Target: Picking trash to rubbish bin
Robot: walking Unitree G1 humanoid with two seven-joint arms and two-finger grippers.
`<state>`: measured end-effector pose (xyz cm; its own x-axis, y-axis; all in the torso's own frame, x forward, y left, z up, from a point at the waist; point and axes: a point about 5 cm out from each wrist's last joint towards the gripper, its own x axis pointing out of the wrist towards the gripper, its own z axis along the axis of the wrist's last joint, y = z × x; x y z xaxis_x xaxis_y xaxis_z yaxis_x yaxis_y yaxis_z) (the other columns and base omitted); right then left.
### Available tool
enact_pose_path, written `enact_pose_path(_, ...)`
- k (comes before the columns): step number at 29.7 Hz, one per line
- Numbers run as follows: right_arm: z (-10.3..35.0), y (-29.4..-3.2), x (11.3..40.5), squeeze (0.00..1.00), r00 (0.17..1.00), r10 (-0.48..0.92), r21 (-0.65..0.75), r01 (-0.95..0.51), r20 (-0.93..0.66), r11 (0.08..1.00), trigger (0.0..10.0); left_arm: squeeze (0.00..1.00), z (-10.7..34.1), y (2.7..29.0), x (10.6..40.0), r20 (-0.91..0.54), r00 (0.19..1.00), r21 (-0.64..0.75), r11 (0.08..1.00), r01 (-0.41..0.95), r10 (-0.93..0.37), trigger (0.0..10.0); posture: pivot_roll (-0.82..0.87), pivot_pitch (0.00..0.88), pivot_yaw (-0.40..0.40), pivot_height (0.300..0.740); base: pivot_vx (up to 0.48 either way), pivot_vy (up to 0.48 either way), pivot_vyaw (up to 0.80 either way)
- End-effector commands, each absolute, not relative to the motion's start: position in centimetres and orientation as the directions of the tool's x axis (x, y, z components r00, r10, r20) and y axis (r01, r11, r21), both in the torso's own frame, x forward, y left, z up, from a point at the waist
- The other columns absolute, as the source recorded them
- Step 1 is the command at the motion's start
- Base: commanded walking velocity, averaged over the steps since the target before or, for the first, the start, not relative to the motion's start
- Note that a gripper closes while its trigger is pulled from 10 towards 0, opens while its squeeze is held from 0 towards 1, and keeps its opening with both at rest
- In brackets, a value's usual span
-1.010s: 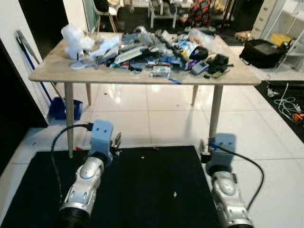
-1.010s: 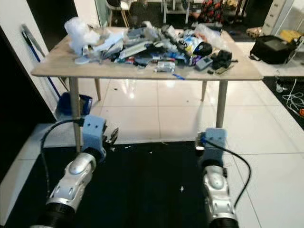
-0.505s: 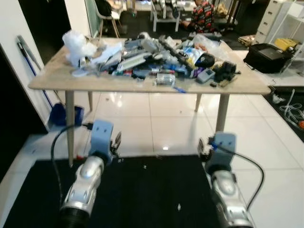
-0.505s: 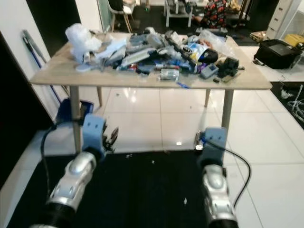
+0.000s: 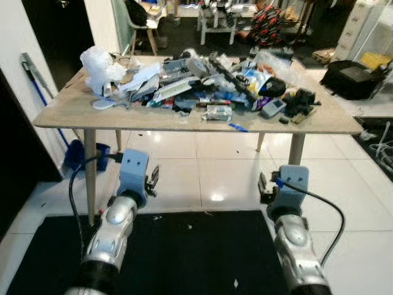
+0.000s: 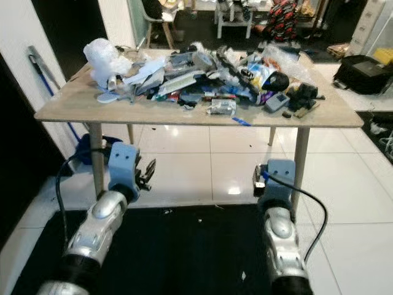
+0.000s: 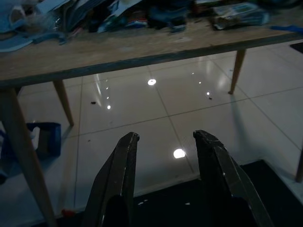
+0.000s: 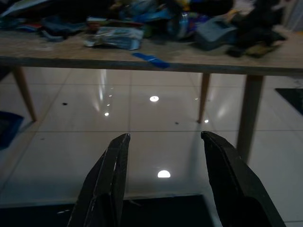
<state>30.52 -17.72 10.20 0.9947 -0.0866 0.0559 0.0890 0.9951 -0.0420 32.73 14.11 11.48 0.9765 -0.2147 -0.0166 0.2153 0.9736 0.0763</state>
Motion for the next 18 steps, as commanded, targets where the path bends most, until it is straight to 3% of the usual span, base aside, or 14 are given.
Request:
enact_pose_path(1, 10.3, -18.2, 30.6, 0.0, 0.993, -0.096, -0.041, 0.099, 0.063, 0.994, 10.0, 0.0, 11.4, 14.2, 32.8, -0.018, 0.977, 0.077, 0.974, 0.213, -0.212, 10.0, -0.05, 0.033, 0.023, 0.74, 0.311, 0.0, 0.0)
enact_pose_path(18, 10.6, -17.7, 31.0, 0.0, 0.995, -0.056, -0.075, 0.062, 0.081, 0.995, 10.0, 0.0, 12.6, 14.6, 33.6, 0.027, 0.982, 0.066, 0.981, 0.185, -0.187, 10.0, -0.05, 0.026, 0.03, 0.74, 0.305, 0.0, 0.0)
